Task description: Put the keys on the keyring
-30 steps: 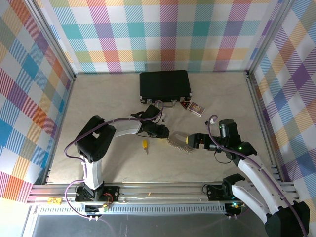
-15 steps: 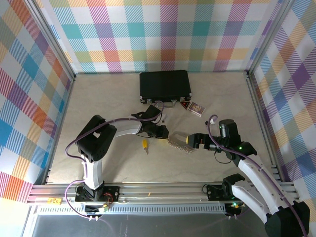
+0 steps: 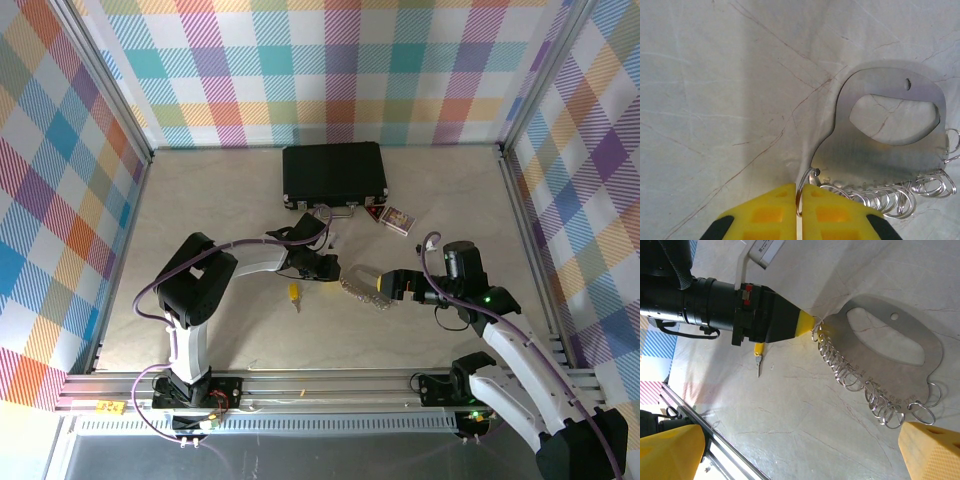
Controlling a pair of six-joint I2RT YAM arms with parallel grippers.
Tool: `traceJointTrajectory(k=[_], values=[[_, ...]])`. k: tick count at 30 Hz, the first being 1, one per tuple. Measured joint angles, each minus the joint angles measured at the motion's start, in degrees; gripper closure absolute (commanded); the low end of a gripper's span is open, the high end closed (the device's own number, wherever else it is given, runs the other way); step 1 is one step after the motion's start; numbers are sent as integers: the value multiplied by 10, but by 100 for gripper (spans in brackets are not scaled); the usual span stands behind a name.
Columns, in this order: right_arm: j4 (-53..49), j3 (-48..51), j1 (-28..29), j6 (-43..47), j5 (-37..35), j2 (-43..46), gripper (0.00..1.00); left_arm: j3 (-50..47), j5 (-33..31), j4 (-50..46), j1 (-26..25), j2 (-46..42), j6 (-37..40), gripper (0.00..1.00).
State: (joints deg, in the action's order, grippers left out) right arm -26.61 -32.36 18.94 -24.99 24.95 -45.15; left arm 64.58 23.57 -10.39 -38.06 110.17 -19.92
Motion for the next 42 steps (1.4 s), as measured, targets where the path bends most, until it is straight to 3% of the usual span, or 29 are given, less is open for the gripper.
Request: traceJointTrajectory(k=[6,12,26,42], values=[[-6,0,0,2,-3,7,1,0,9,1,0,0,0,100],[-11,0,0,3,-3,23,1,-4,1,-7,-2,-26,14,100],[-12,-37,0,28,10,86,1,16,-22,-97,-24,-189,105,100],[40,-114,6,103,141,96,1,76,-20,-188,-65,-311,240,100]])
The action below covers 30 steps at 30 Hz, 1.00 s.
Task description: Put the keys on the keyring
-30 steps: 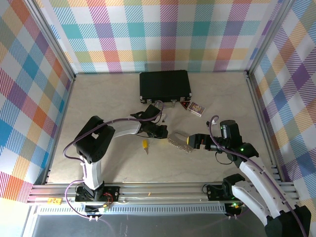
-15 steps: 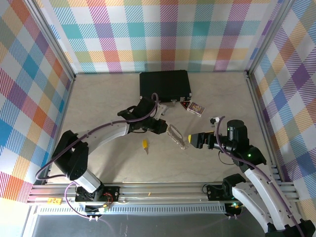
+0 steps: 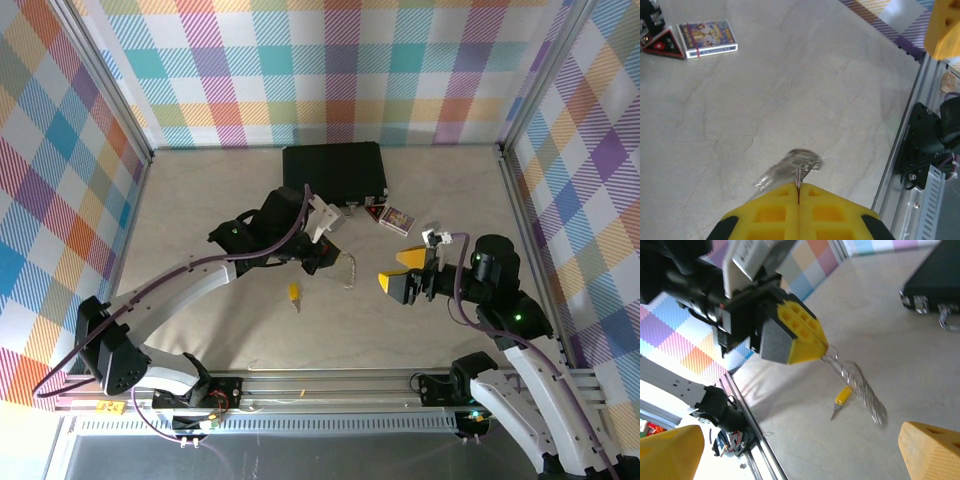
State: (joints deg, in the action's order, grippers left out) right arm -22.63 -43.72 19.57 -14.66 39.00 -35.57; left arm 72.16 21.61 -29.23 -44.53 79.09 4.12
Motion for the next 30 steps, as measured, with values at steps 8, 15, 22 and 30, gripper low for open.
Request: traceJointTrajectory(k=[8,15,22,30], values=[[10,-53,0,32,61,-5,1,0,24,-9,-17,-57,47,100],[35,-101,0,41,112,-15,1,9,56,-9,-23,-110,73,100],[44,-123,0,53,115,-32,1,24,98,-11,-23,-141,93,100],[45,-156,17,71,126,-74,1,48,125,-31,-24,-148,112,100]])
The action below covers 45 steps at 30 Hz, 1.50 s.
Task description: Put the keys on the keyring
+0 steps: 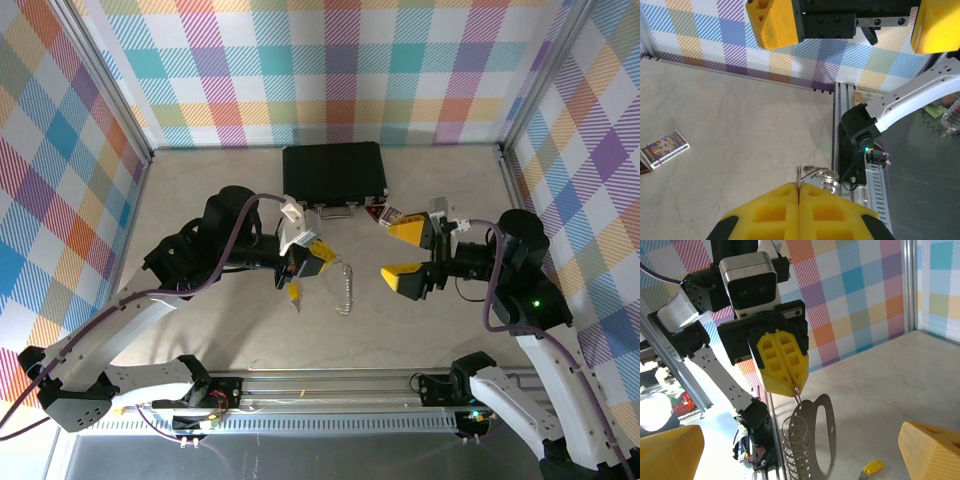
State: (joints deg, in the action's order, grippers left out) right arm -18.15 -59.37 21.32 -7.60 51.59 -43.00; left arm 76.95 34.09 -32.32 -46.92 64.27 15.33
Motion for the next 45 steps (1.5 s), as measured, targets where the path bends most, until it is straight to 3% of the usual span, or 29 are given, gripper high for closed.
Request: traceJointTrajectory(k=[5,11,27,45], values=[[-41,-36,41,43,-17,-29,2,17,-3,-26,-9,1,22,100],[-89,-45,84,97,-43,-50,25,53,-20,-72,-31,20,61,100],[-137,-51,152,183,-68,-92,55,81,-33,-138,-44,42,106,100],[-137,-54,201,206,-97,-113,68,81,-33,-148,-59,49,114,100]])
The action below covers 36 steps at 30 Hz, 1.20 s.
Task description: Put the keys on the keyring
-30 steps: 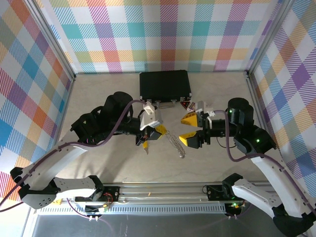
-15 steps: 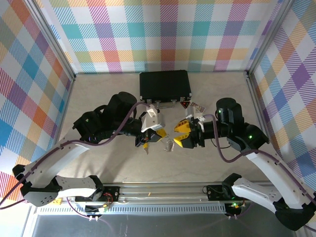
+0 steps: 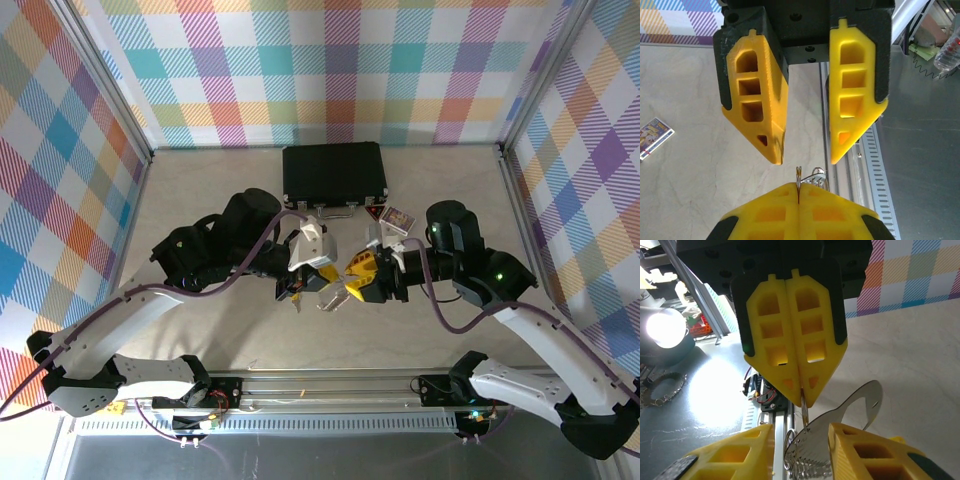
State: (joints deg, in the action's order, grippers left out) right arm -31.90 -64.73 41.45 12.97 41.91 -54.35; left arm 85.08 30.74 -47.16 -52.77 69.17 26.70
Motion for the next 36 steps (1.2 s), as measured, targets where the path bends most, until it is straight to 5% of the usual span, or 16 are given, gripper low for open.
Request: traceJointTrajectory(k=[18,25,33,36], values=[[1,0,16,1,-23,-9,80,10,-6,-14,-12,13,2,100],[-1,0,20,13,-23,-12,99,10,-17,-22,-12,13,2,100],[-3,0,22,14,-28,-12,100,10,-19,-23,-12,13,1,100],[3,4,23,13,-35,-3,100,4,-17,-10,-12,9,-4,88]])
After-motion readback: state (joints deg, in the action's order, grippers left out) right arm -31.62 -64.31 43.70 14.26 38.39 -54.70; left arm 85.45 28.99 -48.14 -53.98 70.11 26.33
